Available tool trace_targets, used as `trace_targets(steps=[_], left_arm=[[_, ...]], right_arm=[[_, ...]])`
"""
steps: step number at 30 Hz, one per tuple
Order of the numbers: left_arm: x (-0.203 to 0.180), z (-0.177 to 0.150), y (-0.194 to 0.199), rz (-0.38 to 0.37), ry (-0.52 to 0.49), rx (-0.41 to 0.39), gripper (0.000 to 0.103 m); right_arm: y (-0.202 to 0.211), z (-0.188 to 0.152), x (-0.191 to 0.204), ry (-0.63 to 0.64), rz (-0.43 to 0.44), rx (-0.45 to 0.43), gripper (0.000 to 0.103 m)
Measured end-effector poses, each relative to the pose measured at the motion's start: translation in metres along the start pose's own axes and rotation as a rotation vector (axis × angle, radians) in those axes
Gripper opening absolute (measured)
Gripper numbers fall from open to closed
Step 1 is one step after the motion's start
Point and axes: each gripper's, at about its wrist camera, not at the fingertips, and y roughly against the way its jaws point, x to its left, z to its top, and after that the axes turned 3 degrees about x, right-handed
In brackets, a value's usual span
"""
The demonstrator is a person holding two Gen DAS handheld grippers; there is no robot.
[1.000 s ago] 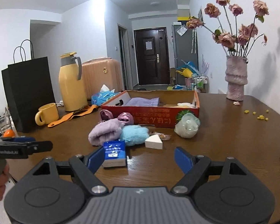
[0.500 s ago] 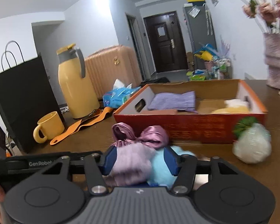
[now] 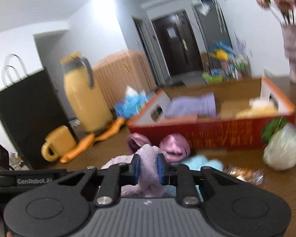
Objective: Organize soft objects
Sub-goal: 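Move the right gripper to the pink knit hat and grasp it, then carry the pink knit hat into the box and open the right gripper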
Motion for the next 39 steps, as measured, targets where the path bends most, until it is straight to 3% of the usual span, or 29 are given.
trace_targets(steps=[2, 6, 11, 15, 19, 28, 30, 31, 36, 39], left_arm=[[-0.019, -0.011, 0.019, -0.015, -0.029, -0.009, 0.034], [-0.042, -0.047, 0.029, -0.034, -0.032, 0.065, 0.034], [-0.061, -0.096, 0.033, -0.040, -0.054, 0.153, 0.034], [-0.065, -0.116, 0.033, -0.011, -0.070, 0.181, 0.036], [-0.068, -0.120, 0.030, 0.003, -0.081, 0.210, 0.048], [-0.066, -0.119, 0.022, -0.019, -0.055, 0.221, 0.048], [-0.068, -0.118, 0.019, -0.009, -0.078, 0.222, 0.043], [-0.069, -0.118, 0.018, -0.014, -0.089, 0.228, 0.032], [-0.076, -0.101, 0.015, -0.055, -0.108, 0.211, 0.030], [-0.086, -0.063, 0.011, -0.099, -0.147, 0.151, 0.030]], right_arm=[[0.032, -0.004, 0.001, -0.001, 0.031, -0.032, 0.018], [0.079, -0.033, -0.002, -0.015, 0.020, -0.017, 0.018], [0.115, -0.081, -0.023, -0.100, -0.012, 0.047, 0.018], [0.133, -0.107, -0.034, -0.157, -0.032, 0.052, 0.022], [0.135, -0.125, -0.041, -0.199, -0.062, 0.035, 0.023], [0.135, -0.135, -0.045, -0.194, -0.071, 0.033, 0.023], [0.133, -0.134, -0.046, -0.194, -0.065, 0.037, 0.023], [0.132, -0.133, -0.047, -0.191, -0.062, 0.041, 0.023], [0.135, -0.114, -0.047, -0.178, -0.038, 0.026, 0.019], [0.138, -0.078, -0.049, -0.141, -0.024, -0.038, 0.018]])
